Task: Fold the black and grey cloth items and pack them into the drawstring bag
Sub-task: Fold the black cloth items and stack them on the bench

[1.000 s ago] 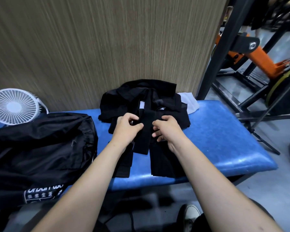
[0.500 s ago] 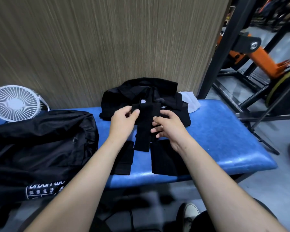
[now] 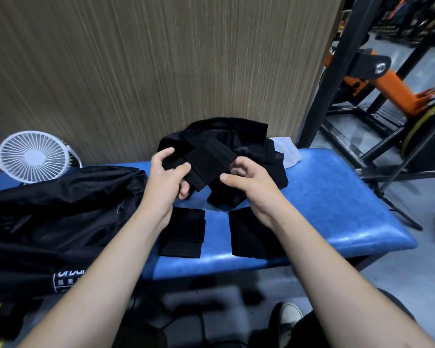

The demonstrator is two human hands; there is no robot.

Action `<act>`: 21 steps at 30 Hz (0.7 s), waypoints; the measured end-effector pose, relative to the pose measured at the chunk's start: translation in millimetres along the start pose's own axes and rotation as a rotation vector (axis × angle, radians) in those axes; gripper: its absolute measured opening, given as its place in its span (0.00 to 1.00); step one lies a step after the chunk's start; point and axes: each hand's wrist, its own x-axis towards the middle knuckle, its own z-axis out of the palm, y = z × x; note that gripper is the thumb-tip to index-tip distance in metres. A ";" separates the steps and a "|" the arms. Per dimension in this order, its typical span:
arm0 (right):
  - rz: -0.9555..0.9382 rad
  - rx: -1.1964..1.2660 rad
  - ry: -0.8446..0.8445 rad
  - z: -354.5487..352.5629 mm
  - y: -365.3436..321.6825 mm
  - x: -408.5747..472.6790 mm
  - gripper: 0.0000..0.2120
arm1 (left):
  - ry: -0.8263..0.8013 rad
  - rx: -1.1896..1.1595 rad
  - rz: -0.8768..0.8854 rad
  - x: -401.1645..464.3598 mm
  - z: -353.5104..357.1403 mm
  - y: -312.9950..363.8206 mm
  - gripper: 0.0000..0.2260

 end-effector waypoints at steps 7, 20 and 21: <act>-0.046 0.051 0.032 3.3 -3.6 -6.8 0.13 | -0.188 0.108 -0.048 -4.6 -1.0 -1.8 0.07; -0.136 -0.334 0.164 12.4 0.9 -11.3 0.17 | -0.492 0.274 -0.074 -25.6 5.2 2.7 0.10; -0.122 -0.332 0.162 13.2 0.2 -12.2 0.19 | -0.490 0.270 -0.072 -25.5 4.4 3.3 0.09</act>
